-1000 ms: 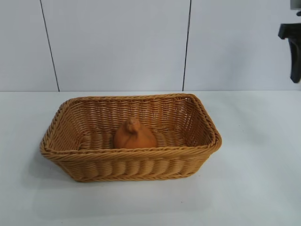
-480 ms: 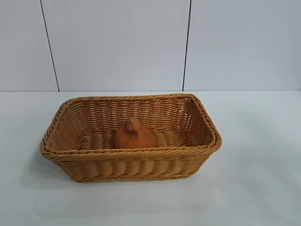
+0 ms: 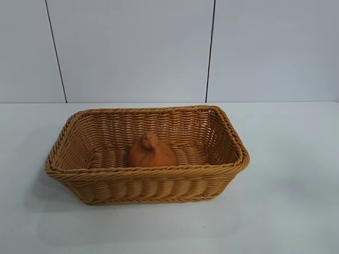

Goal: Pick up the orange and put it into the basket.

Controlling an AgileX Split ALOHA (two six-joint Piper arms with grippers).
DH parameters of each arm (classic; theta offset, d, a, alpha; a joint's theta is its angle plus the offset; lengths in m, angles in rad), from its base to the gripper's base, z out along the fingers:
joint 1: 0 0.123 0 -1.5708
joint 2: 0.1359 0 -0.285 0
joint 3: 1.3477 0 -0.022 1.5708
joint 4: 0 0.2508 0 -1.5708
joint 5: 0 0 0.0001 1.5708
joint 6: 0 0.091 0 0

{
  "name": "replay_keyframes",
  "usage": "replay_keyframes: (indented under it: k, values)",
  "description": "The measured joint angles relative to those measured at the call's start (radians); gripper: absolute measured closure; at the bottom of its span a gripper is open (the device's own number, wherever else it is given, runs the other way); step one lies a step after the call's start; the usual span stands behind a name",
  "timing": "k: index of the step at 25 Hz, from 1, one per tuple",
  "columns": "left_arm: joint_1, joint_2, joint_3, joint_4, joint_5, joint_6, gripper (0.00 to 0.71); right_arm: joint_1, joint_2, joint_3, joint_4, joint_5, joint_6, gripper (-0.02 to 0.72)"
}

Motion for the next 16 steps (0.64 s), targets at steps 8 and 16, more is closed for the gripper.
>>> replay_keyframes:
  k: [8, 16]
  values:
    - [0.0, 0.0, 0.0, 0.0, 0.0, 0.0, 0.1, 0.0, -0.222, 0.004, 0.001, 0.001, 0.0, 0.188]
    - [0.0, 0.0, 0.0, 0.0, 0.0, 0.0, 0.1, 0.0, -0.236, 0.004, 0.009, 0.002, 0.0, 0.188]
